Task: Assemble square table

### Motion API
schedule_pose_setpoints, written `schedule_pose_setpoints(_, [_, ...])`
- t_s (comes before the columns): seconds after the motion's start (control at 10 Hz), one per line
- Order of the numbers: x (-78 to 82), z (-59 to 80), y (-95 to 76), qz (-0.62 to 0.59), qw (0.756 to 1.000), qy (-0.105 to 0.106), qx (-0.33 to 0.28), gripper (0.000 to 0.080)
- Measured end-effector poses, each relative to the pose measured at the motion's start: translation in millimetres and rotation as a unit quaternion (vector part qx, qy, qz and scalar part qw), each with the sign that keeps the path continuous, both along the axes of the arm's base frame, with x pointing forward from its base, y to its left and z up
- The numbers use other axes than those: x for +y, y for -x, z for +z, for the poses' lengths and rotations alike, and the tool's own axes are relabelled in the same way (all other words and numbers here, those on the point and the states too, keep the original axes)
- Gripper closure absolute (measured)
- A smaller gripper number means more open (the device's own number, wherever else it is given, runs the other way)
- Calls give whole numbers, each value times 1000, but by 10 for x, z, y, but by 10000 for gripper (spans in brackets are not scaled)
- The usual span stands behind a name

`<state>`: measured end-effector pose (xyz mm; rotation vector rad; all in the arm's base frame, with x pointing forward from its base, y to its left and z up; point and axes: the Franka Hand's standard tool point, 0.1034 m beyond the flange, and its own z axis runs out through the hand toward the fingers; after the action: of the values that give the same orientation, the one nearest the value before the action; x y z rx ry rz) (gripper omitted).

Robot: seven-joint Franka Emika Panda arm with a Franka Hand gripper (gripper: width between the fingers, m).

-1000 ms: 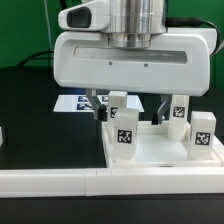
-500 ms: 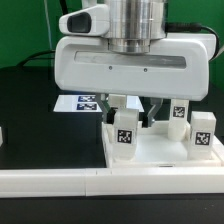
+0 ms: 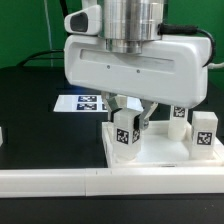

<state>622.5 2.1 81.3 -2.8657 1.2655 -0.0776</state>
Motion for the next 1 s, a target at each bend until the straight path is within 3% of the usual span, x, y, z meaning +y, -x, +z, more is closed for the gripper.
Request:
schedule_pose_setpoints(0.2, [-57, -4, 4, -172, 985, -28, 0, 511])
schedule_pose_setpoints(0.4, [-13, -12, -19, -308, 950, -50, -5, 509])
schedule_pose_setpoints(0.7, [50, -17, -10, -412, 909, -57, -7, 509])
schedule_pose_setpoints(0.8, [45, -17, -10, -402, 914, -56, -8, 453])
schedule_pose_setpoints(0.9, [49, -16, -11, -377, 925, -54, -8, 453])
schedule_pose_setpoints(1.0, [75, -1, -24, -314, 948, -46, -9, 248])
